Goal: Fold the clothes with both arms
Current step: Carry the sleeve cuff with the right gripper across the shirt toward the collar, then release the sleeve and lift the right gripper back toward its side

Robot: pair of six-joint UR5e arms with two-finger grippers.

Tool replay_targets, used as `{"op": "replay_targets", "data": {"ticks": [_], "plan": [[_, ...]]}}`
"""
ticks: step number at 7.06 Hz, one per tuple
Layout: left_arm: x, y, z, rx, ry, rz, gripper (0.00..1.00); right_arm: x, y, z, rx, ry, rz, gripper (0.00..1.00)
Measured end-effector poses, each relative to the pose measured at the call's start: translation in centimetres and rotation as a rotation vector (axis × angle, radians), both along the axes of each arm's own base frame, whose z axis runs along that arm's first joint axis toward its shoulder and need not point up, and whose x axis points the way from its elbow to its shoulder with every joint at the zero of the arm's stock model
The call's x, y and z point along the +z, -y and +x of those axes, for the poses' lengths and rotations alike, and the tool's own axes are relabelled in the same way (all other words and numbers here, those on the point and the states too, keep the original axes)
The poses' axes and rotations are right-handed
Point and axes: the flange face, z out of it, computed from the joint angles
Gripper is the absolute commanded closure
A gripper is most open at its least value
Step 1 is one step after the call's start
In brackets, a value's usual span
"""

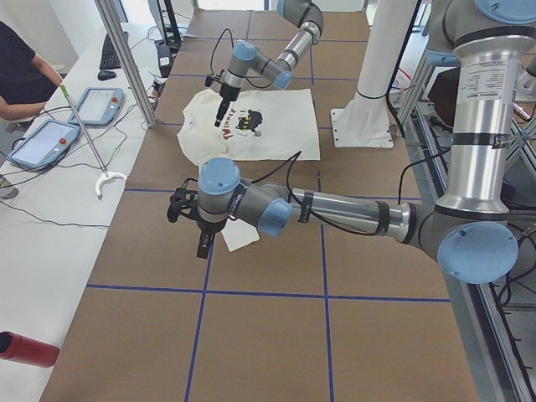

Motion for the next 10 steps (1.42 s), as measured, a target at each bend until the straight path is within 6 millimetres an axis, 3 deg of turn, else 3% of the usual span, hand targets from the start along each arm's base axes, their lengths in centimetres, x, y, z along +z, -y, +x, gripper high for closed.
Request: {"op": "replay_targets", "data": {"ticks": [2,4,6,7,8,10], "plan": [[0.6,-2.2,6.8,-0.102,-0.025,-0.067,0.01,5.4,2.3,8.8,-0.081,-0.14,-0.123,0.0],[2.1,-6.0,13.3,-0.211,-0.07,-0.137,0.01,14.2,3.5,18.9,-0.16,-0.211,-0.125,0.0],[3.1,-7.9,18.8,-0.28,-0.051,-0.174,0.0,23.3,4.8,29.1,-0.244,-0.243,-0.107,0.0],[3.3,-8.4,20.6,-0.287,-0.042,-0.181,0.0,26.4,5.1,32.7,-0.269,-0.249,-0.097,0.0],[3.7,-8.5,21.8,-0.284,-0.033,-0.183,0.01,28.1,5.0,34.7,-0.285,-0.242,-0.096,0.0],[5.4,-7.3,23.6,-0.302,0.007,-0.171,0.01,29.6,4.8,36.0,-0.297,-0.231,-0.104,0.0]]}}
